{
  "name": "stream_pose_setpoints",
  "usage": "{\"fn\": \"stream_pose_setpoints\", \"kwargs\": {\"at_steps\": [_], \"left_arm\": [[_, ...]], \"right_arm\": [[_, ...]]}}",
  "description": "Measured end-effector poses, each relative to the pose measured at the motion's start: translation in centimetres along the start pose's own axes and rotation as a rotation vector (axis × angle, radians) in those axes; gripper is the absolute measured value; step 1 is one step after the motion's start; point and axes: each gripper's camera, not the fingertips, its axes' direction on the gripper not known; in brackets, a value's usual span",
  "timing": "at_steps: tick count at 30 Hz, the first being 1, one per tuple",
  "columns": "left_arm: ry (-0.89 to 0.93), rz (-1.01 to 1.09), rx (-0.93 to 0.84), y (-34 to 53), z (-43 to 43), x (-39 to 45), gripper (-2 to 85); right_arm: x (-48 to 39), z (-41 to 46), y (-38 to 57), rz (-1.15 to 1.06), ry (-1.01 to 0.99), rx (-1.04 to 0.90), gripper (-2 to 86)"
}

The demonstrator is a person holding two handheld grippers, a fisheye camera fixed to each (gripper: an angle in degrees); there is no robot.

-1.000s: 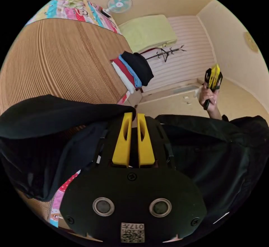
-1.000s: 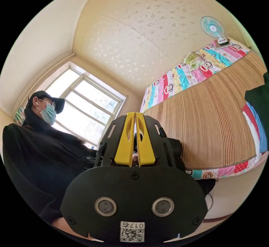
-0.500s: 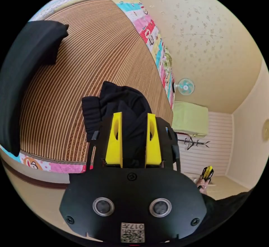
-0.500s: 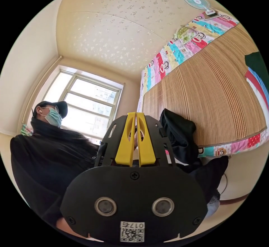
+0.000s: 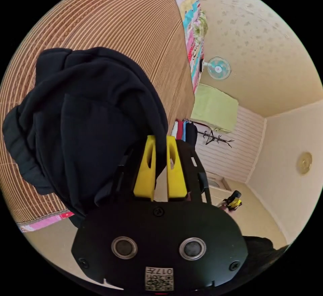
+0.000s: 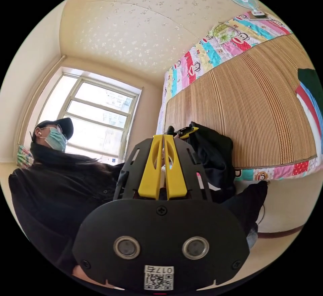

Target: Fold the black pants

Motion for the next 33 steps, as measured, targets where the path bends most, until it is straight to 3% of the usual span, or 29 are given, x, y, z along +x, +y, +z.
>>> {"fn": "stream_pose_setpoints", "kwargs": {"at_steps": [6,9,11,13,14,15,18,20,23,26,30,33], "left_arm": [[-0.019,0.084,0.059,12.1,1.5,2.1,5.1],[-0.076,0.112,0.046,16.7,3.4,3.0,5.2],[-0.134,0.147,0.030,18.9,4.9,3.9,5.2],[-0.195,0.182,-0.001,20.8,6.6,4.6,5.1],[-0.217,0.196,-0.019,21.9,7.5,4.8,5.1],[-0.226,0.203,-0.024,23.0,8.1,4.8,5.1],[-0.237,0.203,0.001,25.7,8.0,4.1,5.2],[-0.179,0.215,-0.011,27.4,7.8,3.6,5.8],[-0.107,0.252,0.017,31.1,6.5,3.8,10.2],[-0.094,0.258,0.198,35.1,2.6,5.4,15.9],[-0.013,0.331,0.465,38.8,-2.2,10.8,16.1],[0.002,0.413,0.510,39.4,-2.1,16.8,18.8]], "right_arm": [[3.8,12.0,-11.7,0.033,0.099,-0.373,12.7],[6.7,22.1,-17.4,0.040,0.040,-0.528,17.0],[9.1,31.4,-19.2,0.074,0.071,-0.744,18.5],[10.9,37.5,-17.8,0.097,0.160,-0.972,17.4],[11.8,40.0,-16.2,0.106,0.255,-1.095,12.6],[12.0,40.5,-15.6,0.099,0.280,-1.118,10.2],[11.9,38.5,-14.5,0.078,0.165,-1.014,7.4],[12.3,33.7,-14.1,0.173,-0.116,-0.875,6.8],[10.9,25.8,-13.8,0.143,-0.416,-0.694,6.5],[8.4,18.5,-13.9,0.051,-0.501,-0.601,6.3],[4.0,11.9,-14.4,-0.136,-0.481,-0.554,5.8],[-1.3,7.8,-14.4,-0.364,-0.445,-0.529,5.0]]}}
